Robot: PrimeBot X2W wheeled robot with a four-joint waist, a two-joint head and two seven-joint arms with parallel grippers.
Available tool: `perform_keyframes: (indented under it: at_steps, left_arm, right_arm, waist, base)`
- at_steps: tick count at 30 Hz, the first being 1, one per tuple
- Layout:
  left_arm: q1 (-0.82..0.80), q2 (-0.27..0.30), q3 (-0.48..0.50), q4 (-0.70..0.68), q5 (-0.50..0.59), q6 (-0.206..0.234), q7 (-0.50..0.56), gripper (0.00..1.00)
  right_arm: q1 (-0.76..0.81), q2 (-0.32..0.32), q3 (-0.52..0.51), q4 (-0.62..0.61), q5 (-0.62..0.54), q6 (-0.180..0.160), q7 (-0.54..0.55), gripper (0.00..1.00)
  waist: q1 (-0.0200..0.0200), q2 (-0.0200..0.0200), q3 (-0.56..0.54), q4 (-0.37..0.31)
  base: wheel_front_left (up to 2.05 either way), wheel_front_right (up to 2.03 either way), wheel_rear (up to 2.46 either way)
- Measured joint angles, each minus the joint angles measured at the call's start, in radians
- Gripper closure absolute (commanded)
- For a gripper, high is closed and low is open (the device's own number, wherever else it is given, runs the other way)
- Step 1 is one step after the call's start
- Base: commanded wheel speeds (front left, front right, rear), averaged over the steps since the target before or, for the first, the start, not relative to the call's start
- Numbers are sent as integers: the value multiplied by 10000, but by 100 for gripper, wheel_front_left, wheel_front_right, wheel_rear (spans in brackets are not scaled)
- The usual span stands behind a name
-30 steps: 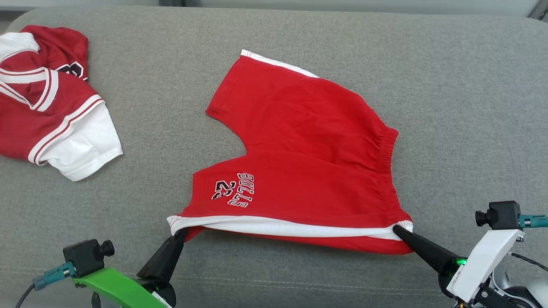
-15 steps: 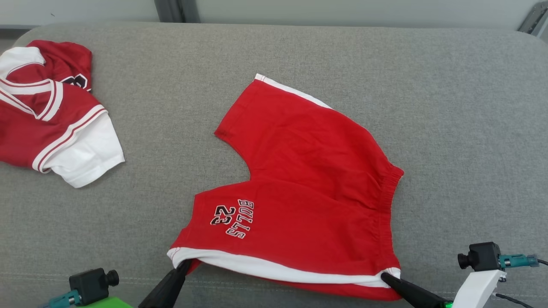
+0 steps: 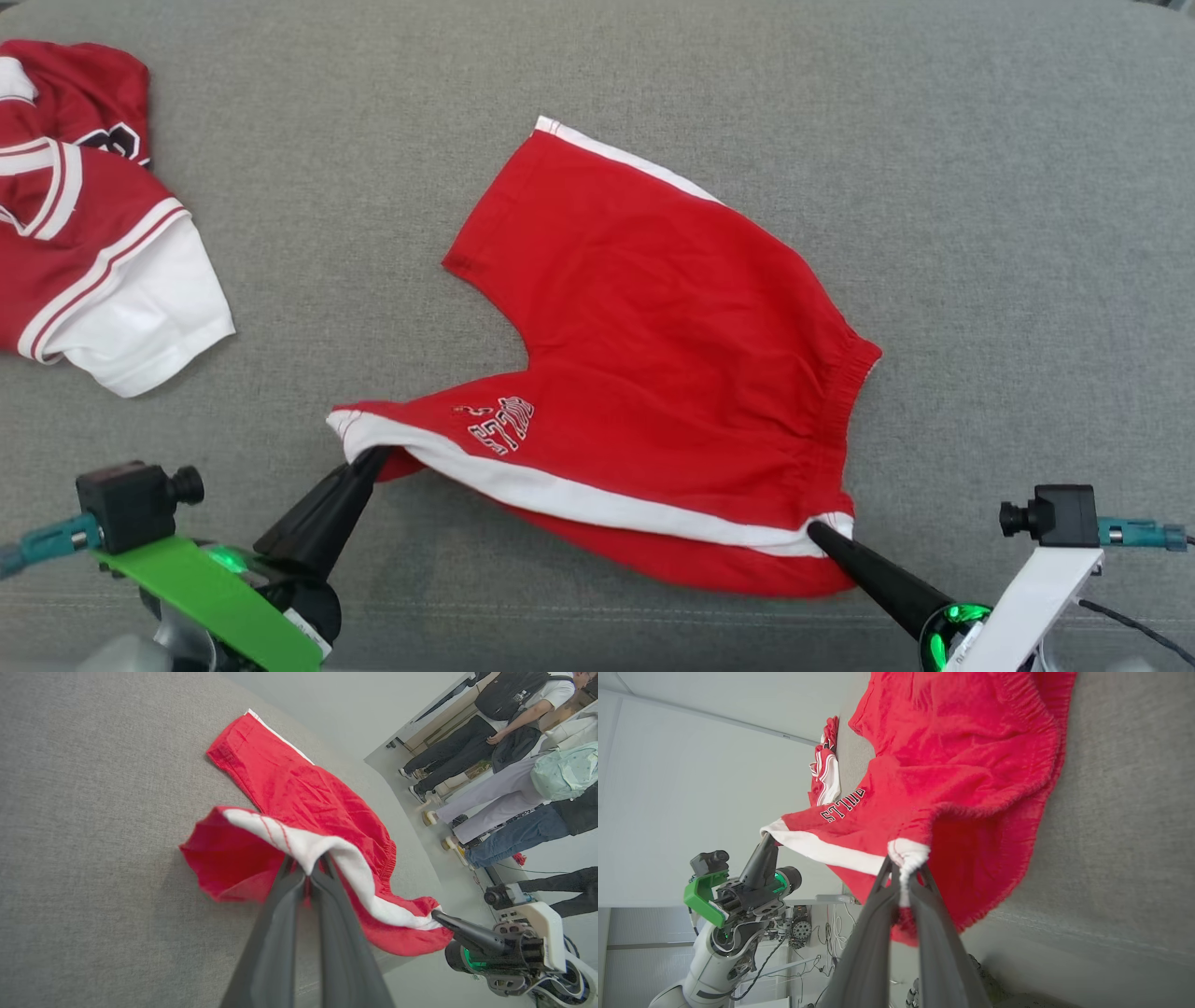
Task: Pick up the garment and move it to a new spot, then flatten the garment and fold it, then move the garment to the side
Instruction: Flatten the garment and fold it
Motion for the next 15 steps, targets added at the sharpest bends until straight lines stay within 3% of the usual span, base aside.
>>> perform_keyframes:
  at_steps: [7, 15]
  left_arm:
    - [-1301, 652, 259, -838, -105, 6, 1193, 100]
    - [-3156, 1266, 932, -1220, -997, 393, 2686, 100]
  right_arm:
    - [-841, 389, 0, -397, 217, -159, 75, 100]
    - [-2134, 757, -255, -445, 483, -506, 194, 100]
  waist:
    - [0, 0, 611, -246]
    - [0, 0, 1472, -613]
  base:
    - [0, 0, 0]
    - [0, 0, 0]
